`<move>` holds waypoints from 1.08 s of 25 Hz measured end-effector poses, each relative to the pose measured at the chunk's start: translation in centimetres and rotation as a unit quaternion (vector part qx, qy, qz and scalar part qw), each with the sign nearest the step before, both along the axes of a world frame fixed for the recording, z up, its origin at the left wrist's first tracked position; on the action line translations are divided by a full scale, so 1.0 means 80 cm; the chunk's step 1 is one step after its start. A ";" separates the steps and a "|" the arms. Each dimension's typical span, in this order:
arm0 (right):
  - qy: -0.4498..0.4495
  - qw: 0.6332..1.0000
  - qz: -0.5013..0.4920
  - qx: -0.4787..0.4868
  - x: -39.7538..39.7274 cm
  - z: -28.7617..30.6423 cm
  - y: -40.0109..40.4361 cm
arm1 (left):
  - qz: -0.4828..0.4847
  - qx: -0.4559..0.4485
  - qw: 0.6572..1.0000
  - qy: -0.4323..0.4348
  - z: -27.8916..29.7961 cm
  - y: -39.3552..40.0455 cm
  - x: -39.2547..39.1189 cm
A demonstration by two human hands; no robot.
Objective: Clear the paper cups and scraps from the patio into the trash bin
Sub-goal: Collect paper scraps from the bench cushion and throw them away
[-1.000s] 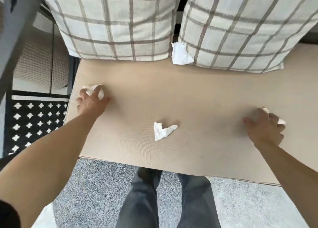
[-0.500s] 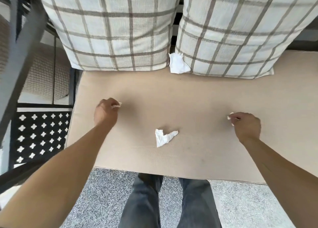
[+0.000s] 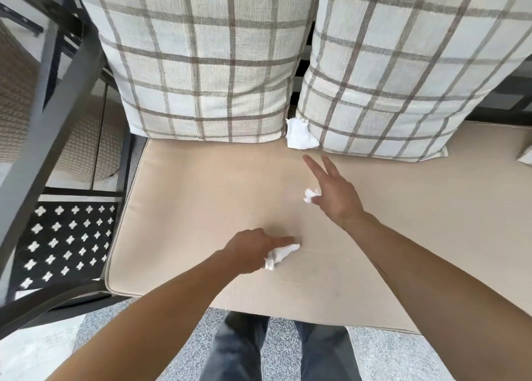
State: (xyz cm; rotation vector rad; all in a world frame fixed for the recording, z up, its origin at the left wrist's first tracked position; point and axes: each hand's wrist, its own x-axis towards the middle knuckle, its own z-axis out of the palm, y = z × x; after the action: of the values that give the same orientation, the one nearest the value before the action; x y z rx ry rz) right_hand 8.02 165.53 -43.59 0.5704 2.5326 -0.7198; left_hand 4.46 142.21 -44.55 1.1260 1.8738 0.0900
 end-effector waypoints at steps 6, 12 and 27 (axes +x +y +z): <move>-0.009 0.969 0.193 0.152 -0.095 -0.039 0.018 | -0.085 0.044 0.993 0.062 -0.032 -0.006 0.000; -0.011 0.946 0.237 0.222 -0.140 -0.069 0.022 | -0.024 0.056 0.998 0.036 -0.049 -0.017 -0.006; 0.023 0.996 -0.041 0.076 0.001 0.033 -0.065 | 0.202 -0.004 0.979 0.035 0.032 -0.035 -0.029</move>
State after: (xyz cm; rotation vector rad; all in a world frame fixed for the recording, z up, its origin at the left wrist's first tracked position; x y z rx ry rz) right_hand 8.12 160.34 -40.93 0.7198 2.6351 -0.5772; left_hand 2.15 139.44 -41.98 0.7349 2.1423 0.2744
